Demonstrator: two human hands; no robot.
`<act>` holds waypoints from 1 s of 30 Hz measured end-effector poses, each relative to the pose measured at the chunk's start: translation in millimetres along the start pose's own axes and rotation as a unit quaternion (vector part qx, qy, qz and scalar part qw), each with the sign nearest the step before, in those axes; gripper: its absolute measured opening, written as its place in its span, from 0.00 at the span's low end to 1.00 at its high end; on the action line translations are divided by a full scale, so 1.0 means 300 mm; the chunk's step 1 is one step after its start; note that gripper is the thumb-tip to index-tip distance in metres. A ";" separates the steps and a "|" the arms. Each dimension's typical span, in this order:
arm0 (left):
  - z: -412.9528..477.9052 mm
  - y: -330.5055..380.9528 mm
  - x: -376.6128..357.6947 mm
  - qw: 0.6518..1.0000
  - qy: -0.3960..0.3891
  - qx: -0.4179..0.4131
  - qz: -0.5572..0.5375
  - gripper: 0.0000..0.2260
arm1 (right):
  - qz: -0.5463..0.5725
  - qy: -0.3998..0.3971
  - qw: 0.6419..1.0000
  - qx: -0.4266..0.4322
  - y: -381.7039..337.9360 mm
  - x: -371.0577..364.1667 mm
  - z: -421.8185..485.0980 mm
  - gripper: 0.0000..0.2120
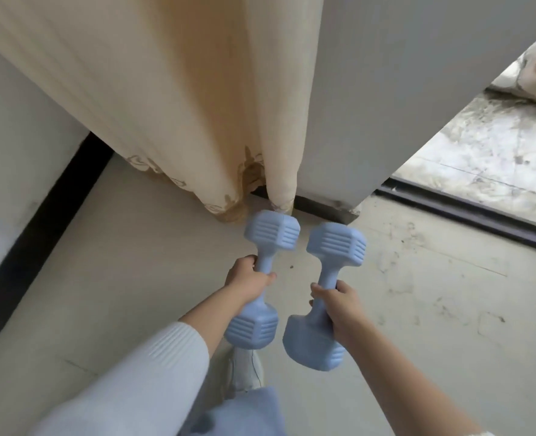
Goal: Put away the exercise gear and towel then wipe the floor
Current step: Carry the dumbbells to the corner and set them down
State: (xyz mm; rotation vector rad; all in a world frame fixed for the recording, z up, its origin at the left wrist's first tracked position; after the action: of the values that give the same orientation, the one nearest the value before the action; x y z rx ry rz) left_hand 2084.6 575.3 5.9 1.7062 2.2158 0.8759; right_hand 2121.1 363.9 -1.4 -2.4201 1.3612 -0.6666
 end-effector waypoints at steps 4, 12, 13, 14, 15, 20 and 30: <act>0.234 -0.074 -0.031 1.000 -0.003 -0.016 -0.003 0.15 | 0.010 0.000 1.000 0.013 0.020 -0.062 0.258 0.07; 0.496 -0.068 -0.054 0.998 -0.001 -0.064 -0.009 0.23 | 0.027 -0.002 0.998 0.052 -0.024 -0.139 0.512 0.03; 0.510 -0.058 -0.059 0.998 -0.003 -0.069 -0.010 0.22 | 0.028 -0.005 0.998 0.054 -0.031 -0.147 0.527 0.03; 0.524 -0.050 -0.061 0.997 -0.006 -0.071 -0.008 0.22 | 0.029 -0.007 0.998 0.055 -0.036 -0.154 0.539 0.03; 0.534 -0.043 -0.064 0.997 -0.009 -0.071 -0.004 0.21 | 0.028 -0.009 0.998 0.054 -0.039 -0.161 0.550 0.03; 0.562 -0.033 -0.076 0.997 -0.017 -0.078 0.021 0.11 | 0.029 -0.020 0.999 0.038 -0.028 -0.175 0.582 0.04; 0.591 -0.035 -0.067 0.994 -0.033 -0.097 0.049 0.05 | 0.002 -0.055 0.997 0.044 -0.014 -0.202 0.640 0.06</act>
State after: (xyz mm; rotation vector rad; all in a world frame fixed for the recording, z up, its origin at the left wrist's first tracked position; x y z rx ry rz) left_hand 2171.3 612.4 -145.9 1.7377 1.9492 1.0057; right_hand 2197.3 422.1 -178.6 -2.3468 1.2655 -0.5709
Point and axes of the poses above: each hand's wrist, its own z-axis towards the middle knuckle, its own x-axis out of the back of the hand, y = z × x, the point moved 10 cm from there along z, towards the middle knuckle, and after that the axes turned 15 degrees about -z, right-handed, at the moved point
